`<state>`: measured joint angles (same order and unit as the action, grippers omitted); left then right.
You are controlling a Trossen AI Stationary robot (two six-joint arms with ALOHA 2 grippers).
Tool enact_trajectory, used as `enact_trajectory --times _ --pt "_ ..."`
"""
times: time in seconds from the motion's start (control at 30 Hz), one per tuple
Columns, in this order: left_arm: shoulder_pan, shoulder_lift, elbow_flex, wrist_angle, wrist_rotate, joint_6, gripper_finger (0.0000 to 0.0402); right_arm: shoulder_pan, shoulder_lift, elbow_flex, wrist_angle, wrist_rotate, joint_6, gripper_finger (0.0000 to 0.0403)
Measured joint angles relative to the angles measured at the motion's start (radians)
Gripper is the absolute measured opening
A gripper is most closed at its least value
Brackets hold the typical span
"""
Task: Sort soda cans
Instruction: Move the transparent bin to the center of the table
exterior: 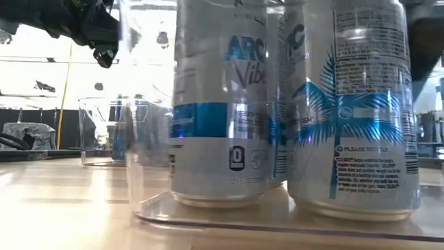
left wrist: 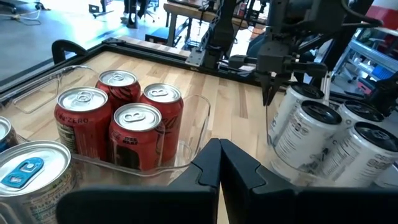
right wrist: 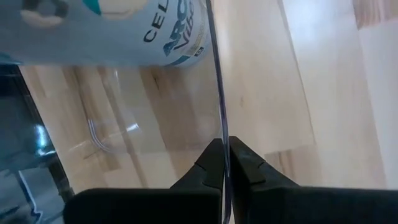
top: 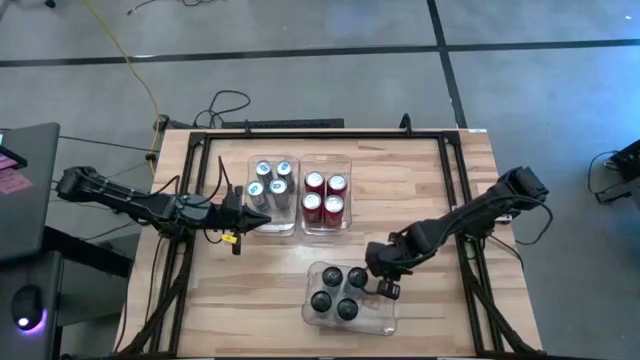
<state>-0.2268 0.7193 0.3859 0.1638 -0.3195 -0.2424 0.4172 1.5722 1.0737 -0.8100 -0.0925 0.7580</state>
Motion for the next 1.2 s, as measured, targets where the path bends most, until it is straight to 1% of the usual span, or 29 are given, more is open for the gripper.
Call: enact_trajectory --times 0.27,0.53,0.6,0.73,0.87,0.97,1.03,1.2 --pt "0.000 0.000 0.000 0.007 0.000 0.011 0.0000 0.070 -0.001 0.001 -0.032 0.022 0.120 0.0021" --pt "-0.003 0.000 0.000 0.004 0.001 0.011 0.0000 0.159 -0.001 0.001 -0.047 0.053 0.303 0.0020" --pt "-0.017 0.000 0.000 -0.017 0.016 0.011 0.0000 0.181 -0.001 0.000 -0.047 0.059 0.347 0.0020" --pt "-0.083 0.000 0.000 -0.106 0.052 0.008 0.0000 0.220 0.000 0.000 -0.048 0.077 0.442 0.0020" --pt "-0.195 0.004 0.000 -0.160 0.053 0.001 0.0000 0.262 0.000 0.000 -0.048 0.094 0.554 0.0020" --pt "-0.280 0.036 0.000 -0.136 0.053 -0.001 0.0000 0.291 0.000 0.000 -0.048 0.104 0.640 0.0020" --pt "-0.316 0.084 0.000 -0.096 0.053 -0.002 0.0000 0.307 0.001 0.000 -0.051 0.113 0.702 0.0020" --pt "-0.343 0.243 0.000 0.026 0.053 -0.004 0.0000 0.329 0.001 -0.001 -0.053 0.138 0.863 0.0020"
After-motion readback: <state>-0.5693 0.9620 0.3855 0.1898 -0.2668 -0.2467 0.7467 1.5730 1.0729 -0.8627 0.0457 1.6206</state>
